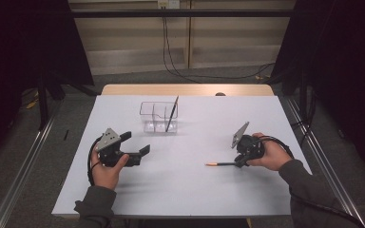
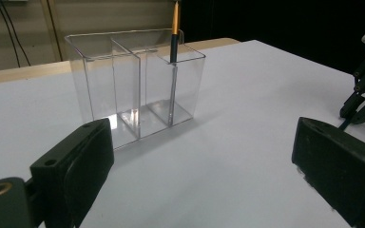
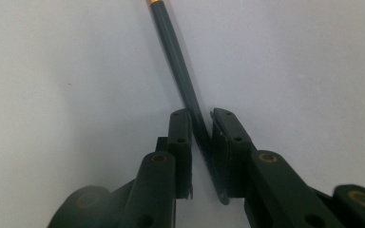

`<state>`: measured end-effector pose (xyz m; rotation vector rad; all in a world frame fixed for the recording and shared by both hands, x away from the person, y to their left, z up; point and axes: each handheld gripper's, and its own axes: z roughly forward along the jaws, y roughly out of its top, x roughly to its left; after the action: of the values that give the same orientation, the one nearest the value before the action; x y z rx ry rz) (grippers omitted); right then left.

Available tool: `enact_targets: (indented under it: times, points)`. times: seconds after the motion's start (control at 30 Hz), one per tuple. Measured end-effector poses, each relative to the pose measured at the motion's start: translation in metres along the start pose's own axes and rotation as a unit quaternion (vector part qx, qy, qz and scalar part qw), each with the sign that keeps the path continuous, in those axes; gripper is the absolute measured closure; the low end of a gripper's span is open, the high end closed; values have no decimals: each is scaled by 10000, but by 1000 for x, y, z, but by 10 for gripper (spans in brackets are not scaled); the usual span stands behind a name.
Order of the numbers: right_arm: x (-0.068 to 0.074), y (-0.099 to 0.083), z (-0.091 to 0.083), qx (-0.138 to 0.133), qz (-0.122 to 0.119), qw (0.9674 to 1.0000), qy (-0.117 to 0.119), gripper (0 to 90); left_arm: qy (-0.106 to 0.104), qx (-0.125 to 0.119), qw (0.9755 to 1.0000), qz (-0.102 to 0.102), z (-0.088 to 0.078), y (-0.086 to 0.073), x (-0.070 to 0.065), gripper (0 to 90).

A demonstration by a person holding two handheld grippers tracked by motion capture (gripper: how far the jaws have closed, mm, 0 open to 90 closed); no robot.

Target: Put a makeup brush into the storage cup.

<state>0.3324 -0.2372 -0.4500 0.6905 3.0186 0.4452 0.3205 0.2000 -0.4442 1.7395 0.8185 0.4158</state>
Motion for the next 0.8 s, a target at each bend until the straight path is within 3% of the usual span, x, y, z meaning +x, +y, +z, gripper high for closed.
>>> enact_targets:
  times: [0.3, 0.4, 0.57, 0.8]
  points:
    - [1, 1, 0, 13, 298, 9996, -10, 849, -5, -5, 10000, 13, 1, 0, -1, 66]
    - [0, 0, 0, 37, 273, 9996, 36, 849, -112, -37, 9999, 3, 2, 0, 0, 66]
    - [-1, 1, 0, 78, 219, 9997, 12, 849, -47, -14, 10000, 11, 1, 0, 0, 66]
    - [0, 1, 1, 57, 421, 9991, 17, 846, -41, -1, 10000, 6, 1, 0, -1, 66]
